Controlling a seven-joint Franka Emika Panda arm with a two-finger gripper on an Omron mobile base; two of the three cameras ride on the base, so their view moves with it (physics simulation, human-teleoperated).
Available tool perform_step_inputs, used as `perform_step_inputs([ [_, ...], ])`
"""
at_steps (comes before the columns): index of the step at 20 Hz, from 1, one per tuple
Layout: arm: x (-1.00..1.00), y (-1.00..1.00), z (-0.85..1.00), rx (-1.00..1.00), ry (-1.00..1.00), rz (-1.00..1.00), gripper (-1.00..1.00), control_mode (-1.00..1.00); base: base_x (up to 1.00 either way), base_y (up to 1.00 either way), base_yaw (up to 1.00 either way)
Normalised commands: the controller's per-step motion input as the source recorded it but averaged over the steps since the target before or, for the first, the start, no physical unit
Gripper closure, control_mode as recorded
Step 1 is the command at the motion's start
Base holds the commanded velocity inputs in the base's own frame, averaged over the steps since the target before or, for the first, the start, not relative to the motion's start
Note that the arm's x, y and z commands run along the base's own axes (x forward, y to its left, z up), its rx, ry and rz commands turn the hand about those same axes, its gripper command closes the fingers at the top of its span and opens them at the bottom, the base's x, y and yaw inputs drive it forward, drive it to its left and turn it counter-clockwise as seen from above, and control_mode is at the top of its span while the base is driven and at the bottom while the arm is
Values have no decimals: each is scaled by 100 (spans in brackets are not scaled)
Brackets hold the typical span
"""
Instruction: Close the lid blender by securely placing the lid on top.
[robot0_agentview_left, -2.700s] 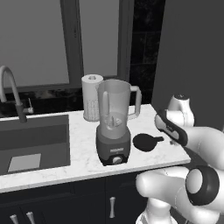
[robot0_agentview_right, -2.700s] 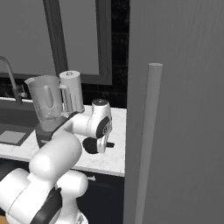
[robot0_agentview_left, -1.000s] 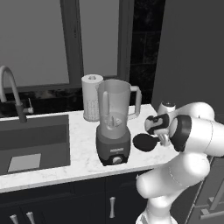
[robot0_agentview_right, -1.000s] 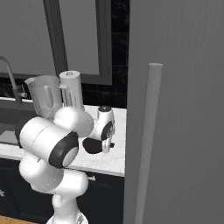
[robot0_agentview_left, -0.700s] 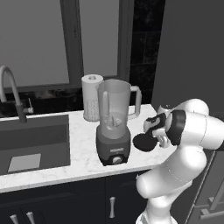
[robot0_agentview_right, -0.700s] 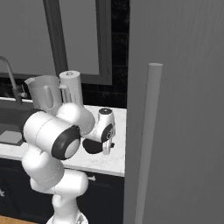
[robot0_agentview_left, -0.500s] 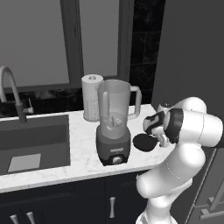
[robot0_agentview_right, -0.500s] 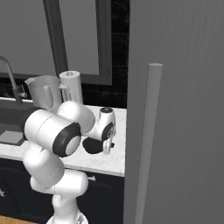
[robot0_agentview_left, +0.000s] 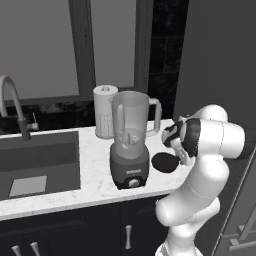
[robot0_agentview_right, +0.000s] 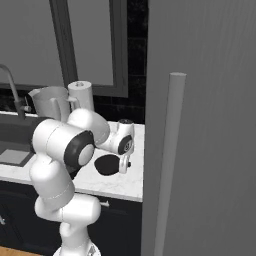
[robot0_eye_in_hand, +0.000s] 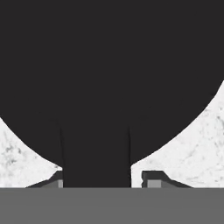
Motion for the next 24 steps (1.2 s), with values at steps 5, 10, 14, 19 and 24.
perform_step_inputs([
  [5, 0, 0, 6, 0, 0, 0, 100, -100, 0, 0, 0],
  [10, -1, -5, 33, 0, -1, 0, 100, -100, 0, 0, 0],
  [14, -42, 0, 39, 0, -9, 2, 100, -100, 0, 0, 0],
  [19, -87, 0, 48, 0, -17, 6, 100, -100, 0, 0, 0],
  [24, -54, 1, 89, 0, -12, 1, 100, -100, 0, 0, 0],
])
